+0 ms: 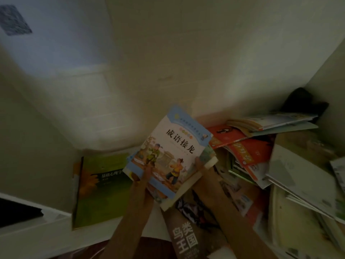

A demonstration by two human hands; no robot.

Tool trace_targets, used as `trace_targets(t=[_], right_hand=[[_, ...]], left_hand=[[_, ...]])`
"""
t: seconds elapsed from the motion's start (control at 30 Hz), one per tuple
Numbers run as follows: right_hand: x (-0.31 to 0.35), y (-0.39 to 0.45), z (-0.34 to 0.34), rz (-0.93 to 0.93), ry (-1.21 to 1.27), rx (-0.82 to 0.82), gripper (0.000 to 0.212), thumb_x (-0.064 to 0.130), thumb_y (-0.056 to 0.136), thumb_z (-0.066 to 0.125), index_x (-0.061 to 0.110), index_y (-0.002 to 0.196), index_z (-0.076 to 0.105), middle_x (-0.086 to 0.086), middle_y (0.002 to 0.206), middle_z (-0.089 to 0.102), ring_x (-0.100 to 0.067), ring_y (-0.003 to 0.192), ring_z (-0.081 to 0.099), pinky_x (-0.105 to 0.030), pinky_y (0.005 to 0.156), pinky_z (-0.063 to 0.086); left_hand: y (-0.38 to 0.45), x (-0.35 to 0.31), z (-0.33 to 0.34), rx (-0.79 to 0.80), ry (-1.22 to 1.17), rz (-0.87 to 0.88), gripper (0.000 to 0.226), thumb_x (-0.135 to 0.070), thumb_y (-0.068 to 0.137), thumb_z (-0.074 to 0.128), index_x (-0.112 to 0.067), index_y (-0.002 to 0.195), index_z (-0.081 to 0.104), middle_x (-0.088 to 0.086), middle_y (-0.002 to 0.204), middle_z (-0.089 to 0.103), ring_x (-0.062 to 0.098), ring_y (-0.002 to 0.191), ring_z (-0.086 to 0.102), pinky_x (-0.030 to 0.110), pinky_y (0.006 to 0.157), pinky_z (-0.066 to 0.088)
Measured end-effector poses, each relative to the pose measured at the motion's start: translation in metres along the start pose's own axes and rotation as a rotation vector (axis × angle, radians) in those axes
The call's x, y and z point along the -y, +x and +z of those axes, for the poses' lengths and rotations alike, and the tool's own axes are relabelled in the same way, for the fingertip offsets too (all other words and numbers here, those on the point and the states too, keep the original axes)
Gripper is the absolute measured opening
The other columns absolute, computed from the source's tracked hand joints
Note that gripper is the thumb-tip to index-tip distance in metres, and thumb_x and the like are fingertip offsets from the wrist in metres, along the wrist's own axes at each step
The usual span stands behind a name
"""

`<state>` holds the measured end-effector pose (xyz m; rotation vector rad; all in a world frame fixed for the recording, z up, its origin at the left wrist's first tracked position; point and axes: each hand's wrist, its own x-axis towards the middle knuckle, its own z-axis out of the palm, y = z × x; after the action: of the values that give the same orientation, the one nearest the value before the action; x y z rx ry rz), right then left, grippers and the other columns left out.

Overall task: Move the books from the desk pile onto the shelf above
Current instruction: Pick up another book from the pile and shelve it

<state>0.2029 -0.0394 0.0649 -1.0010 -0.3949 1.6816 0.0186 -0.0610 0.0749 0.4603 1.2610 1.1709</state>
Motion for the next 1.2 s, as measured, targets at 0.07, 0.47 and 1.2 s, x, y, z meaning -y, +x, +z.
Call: trace_targets(t=[0.07, 0.47, 1.2], right_hand=[[-0.004, -0.002, 0.000, 0.002, -0.025, -0.029, 0.055, 0.021, 0.072, 0.075, 0.007, 0.122, 0.058, -0.024, 0.093, 0.062, -0.035, 0.069, 0.062, -0.046, 0.064, 0.056], [0.053, 0.005, -0.024, -0.305, -0.514, 0.060, 0.063, -0.008, 0.075, 0.066, 0.014, 0.131, 0.045, -0.006, 0.121, 0.063, -0.023, 0.107, 0.064, -0.033, 0.077, 0.056], [0.005, 0.000, -0.002, -0.304, -0.661, 0.004, 0.053, 0.002, 0.084, 0.066, 0.013, 0.131, 0.045, 0.001, 0.117, 0.061, -0.002, 0.096, 0.064, -0.017, 0.070, 0.054]], left_hand=[[-0.008, 0.010, 0.002, 0.069, 0.033, 0.016, 0.027, -0.030, 0.077, 0.065, -0.014, 0.094, 0.052, 0.010, 0.076, 0.048, 0.014, 0.049, 0.060, 0.024, 0.042, 0.050], [0.046, -0.031, 0.008, 0.513, 0.659, 0.200, 0.085, -0.021, 0.076, 0.073, -0.032, 0.140, 0.018, -0.014, 0.134, 0.042, -0.007, 0.117, 0.050, 0.021, 0.091, 0.050], [0.013, 0.002, 0.031, 0.095, 0.403, 0.274, 0.054, -0.025, 0.094, 0.048, -0.028, 0.143, 0.025, -0.007, 0.132, 0.047, 0.014, 0.120, 0.050, 0.036, 0.098, 0.047]])
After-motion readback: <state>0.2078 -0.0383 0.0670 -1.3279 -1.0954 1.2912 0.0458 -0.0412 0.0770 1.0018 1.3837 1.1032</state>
